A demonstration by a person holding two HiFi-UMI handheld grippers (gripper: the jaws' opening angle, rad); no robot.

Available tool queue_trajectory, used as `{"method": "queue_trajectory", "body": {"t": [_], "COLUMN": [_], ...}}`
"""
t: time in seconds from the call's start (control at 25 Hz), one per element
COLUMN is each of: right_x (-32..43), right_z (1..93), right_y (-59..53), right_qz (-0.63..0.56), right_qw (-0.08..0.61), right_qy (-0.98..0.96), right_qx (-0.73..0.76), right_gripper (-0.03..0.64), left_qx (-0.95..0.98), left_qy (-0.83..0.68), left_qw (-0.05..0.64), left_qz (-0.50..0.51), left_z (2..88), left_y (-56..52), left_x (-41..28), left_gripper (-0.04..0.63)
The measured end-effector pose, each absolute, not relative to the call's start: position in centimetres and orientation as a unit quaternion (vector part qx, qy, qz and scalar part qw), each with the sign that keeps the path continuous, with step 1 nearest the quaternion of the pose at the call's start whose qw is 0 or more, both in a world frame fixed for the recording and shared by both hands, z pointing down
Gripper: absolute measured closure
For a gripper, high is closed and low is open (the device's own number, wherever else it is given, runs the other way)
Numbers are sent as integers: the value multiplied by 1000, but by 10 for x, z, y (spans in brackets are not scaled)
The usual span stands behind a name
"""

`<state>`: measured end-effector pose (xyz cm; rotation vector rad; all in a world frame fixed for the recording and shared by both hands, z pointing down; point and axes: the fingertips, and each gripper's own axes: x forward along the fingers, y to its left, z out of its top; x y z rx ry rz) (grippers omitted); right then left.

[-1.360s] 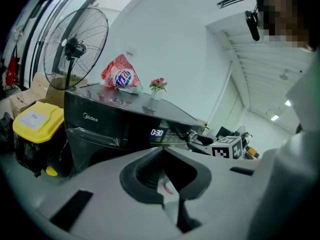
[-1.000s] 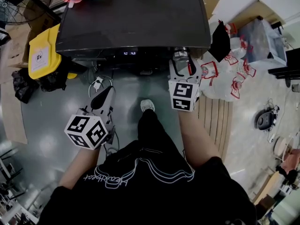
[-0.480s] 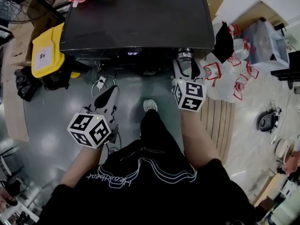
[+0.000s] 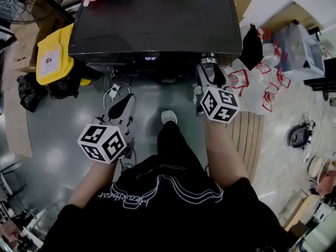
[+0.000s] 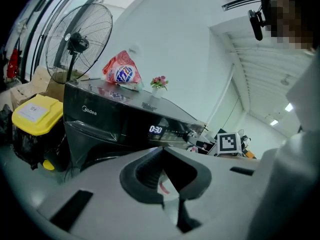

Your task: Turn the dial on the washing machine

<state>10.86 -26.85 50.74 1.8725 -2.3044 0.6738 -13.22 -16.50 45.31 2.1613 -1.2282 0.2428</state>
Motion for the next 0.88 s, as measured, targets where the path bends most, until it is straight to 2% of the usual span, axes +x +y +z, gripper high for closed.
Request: {"method": "queue_trajectory", "body": {"t": [0.32, 0.52, 0.88], "right_x": [109, 110, 109], "right_z": [508, 508, 508], "right_y": [-268, -269, -269], "right_qz": [288, 372, 454], "right_qw": [-19, -111, -207], "right_qy": [-754, -734, -702], "right_qx": [591, 557, 508], "right_gripper": [336, 336, 336], "left_qx": [819, 817, 812], "left_qy": [-467, -467, -469], "left_qw": [321, 325, 335], "left_qz": [91, 91, 89], "left_z": [453, 455, 457], "left_y": [-162, -160, -156], "left_x": [-132, -132, -133], "left_gripper": [589, 589, 589]}}
